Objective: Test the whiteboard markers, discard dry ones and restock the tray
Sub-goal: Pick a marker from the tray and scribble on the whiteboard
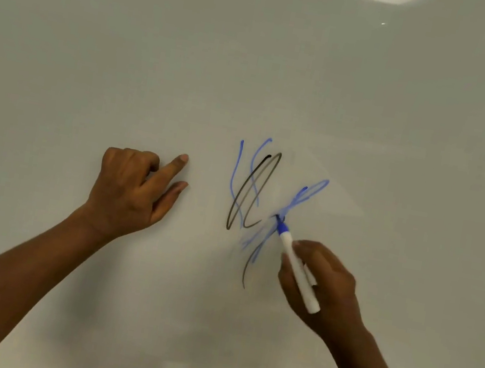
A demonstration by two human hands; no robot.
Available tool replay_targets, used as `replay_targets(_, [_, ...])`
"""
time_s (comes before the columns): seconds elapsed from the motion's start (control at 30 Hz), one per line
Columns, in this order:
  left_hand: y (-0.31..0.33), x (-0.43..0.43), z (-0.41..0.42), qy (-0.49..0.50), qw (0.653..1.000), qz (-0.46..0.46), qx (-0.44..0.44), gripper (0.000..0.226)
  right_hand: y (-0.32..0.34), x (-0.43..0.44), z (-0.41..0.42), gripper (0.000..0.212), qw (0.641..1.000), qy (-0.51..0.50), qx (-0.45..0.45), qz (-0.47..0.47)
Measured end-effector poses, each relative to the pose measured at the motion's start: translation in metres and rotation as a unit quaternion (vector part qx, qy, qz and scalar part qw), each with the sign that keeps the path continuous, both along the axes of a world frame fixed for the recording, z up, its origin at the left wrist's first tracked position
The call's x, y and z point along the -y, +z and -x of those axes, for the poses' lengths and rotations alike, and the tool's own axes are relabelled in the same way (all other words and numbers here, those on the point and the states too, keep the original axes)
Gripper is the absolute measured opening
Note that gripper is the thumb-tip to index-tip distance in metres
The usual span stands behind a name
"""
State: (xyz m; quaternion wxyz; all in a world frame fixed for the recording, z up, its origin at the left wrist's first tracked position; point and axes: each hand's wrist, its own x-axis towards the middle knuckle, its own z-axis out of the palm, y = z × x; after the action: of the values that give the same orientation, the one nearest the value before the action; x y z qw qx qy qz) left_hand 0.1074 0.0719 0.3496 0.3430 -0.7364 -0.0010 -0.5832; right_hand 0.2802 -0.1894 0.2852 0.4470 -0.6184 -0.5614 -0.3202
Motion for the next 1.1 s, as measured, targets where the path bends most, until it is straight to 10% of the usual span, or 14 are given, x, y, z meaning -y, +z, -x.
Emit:
replay_targets(0.13, [0.000,0.000,0.000,-0.003,1.000,0.000,-0.002,0.039,0.028,-0.008,-0.003,0.012,0.963,-0.085,-0.143,-0.213])
replay_targets(0.33, [-0.001,-0.003,-0.001,-0.008,1.000,0.004,-0.002,0.040,-0.033,-0.011,-0.002,0.012,0.975,0.024,0.187,0.114])
replay_targets(0.53, [-0.002,-0.002,-0.002,0.005,1.000,0.002,0.010,0.039,0.010,-0.006,-0.017,0.014,0.952,-0.101,-0.150,-0.246])
replay_targets(0.7, [-0.001,-0.001,-0.001,-0.003,1.000,0.007,0.001,0.041,-0.028,-0.019,-0.008,0.012,0.981,0.024,0.187,0.050])
replay_targets(0.87, [-0.002,-0.001,0.000,0.012,1.000,0.006,0.001,0.040,-0.002,-0.009,-0.012,0.021,0.963,-0.091,-0.113,-0.225])
replay_targets(1.03, [-0.001,0.000,0.000,-0.001,1.000,0.002,-0.001,0.040,-0.041,-0.019,0.002,0.012,0.974,0.062,0.170,0.137])
replay_targets(1.1, [-0.002,0.000,0.000,-0.001,1.000,0.004,-0.004,0.039,-0.041,-0.017,0.001,0.012,0.974,0.056,0.148,0.161])
